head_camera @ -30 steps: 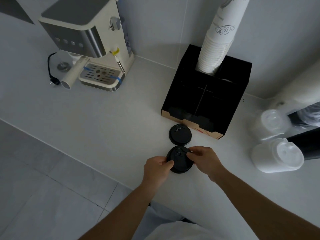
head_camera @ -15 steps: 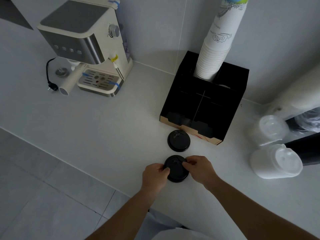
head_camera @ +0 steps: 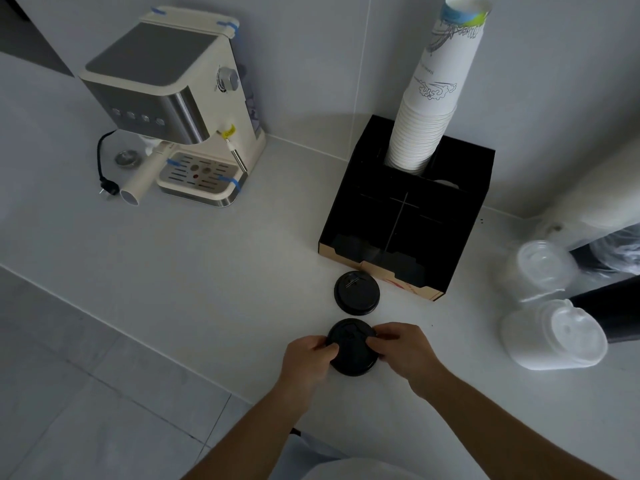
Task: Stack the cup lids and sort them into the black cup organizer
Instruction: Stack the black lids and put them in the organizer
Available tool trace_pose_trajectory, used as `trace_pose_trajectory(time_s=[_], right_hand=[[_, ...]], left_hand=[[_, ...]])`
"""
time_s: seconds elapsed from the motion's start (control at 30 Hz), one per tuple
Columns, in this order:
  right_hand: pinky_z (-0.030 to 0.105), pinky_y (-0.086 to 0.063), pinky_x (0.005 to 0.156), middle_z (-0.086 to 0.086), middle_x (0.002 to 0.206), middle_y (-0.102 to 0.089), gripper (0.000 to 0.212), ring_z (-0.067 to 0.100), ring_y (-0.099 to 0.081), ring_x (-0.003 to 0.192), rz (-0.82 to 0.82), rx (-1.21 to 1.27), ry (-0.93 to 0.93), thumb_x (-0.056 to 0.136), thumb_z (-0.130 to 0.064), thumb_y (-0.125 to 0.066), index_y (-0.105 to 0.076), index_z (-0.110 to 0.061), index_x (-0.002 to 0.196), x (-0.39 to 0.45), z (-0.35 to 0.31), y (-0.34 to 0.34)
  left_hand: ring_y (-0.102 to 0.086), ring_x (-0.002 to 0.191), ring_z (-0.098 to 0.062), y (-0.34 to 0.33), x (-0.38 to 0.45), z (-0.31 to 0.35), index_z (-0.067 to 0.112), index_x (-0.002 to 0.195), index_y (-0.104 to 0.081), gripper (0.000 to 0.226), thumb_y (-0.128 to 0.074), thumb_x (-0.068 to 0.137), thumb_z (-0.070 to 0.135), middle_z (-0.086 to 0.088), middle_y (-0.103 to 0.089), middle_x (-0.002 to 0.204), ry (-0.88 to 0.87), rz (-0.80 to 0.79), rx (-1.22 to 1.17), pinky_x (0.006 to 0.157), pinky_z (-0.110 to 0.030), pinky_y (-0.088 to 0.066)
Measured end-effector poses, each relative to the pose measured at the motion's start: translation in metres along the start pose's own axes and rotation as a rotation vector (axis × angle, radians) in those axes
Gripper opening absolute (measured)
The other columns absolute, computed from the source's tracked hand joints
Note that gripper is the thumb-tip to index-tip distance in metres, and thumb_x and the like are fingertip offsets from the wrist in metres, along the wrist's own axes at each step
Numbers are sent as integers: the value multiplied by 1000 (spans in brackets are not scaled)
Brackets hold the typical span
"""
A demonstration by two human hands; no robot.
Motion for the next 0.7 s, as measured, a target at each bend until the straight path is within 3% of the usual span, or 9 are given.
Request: trace_pose_trajectory(time_s=[0.1, 0.2, 0.23, 0.33, 0.43, 0.53, 0.7], right_hand=[[39, -59, 88, -3, 95, -70, 18, 24, -69, 89, 30, 42, 33, 84, -14, -73, -71, -23, 99, 5, -13, 7], [33, -56, 85, -7, 97, -69, 19, 19, -67, 90, 83, 36, 99, 86, -18, -72, -67, -27, 101, 11, -32, 13], [31, -55, 84, -7, 97, -68, 19, 17, -67, 91, 100, 50, 117, 86, -17, -71, -67, -27, 101, 14, -37, 16], [27, -51, 82, -8, 98, -69, 19, 13, -66, 93, 123, 64, 160, 87, -13, -70, -68, -25, 102, 21, -49, 20], [29, -52, 86, -8, 98, -70, 21, 12, -66, 95, 125, 70, 180, 87, -11, -68, -67, -29, 98, 29, -57, 20], [31, -52, 91, -10, 98, -70, 30, 12, -66, 97, 110, 82, 181, 87, -8, -67, -66, -37, 94, 36, -59, 20], [32, -54, 94, -7, 110, -71, 35, 13, -65, 103, 91, 26, 189, 88, -9, -64, -71, -31, 114, 44, -58, 19]], left_hand=[[-55, 75, -18, 3, 4, 21, 14, 77, -60, 11, -65, 85, 20, -10, -61, 80, -90, 12, 67, 70, -28, -43], [-56, 74, -17, 4, 13, 42, 20, 81, -58, 9, -64, 86, 24, -7, -62, 80, -149, 51, 162, 69, -25, -42], [-58, 78, -15, 4, 14, 47, 24, 90, -58, 7, -64, 86, 25, -5, -64, 85, -148, 61, 154, 72, -23, -45], [-65, 95, -17, 5, 25, 57, 19, 122, -61, 39, -67, 84, 29, -5, -72, 105, -135, 99, 102, 90, -32, -52], [-62, 83, -15, 3, 32, 74, 9, 106, -70, 26, -62, 87, 24, -7, -74, 100, -217, 140, 250, 72, -22, -47], [-65, 80, -23, -1, 40, 82, 6, 88, -71, 22, -59, 89, 25, -10, -73, 84, -266, 149, 297, 69, -28, -46], [-53, 57, -14, -4, 48, 84, 14, 61, -56, 31, -58, 89, 28, 2, -57, 57, -282, 136, 351, 53, -23, -36]])
Point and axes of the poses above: each hand's wrist, its own x-axis towards the middle knuckle, its own y-axis out of the back of the hand, z = x × y, the point moved 7 cm from there along x, towards the middle knuckle
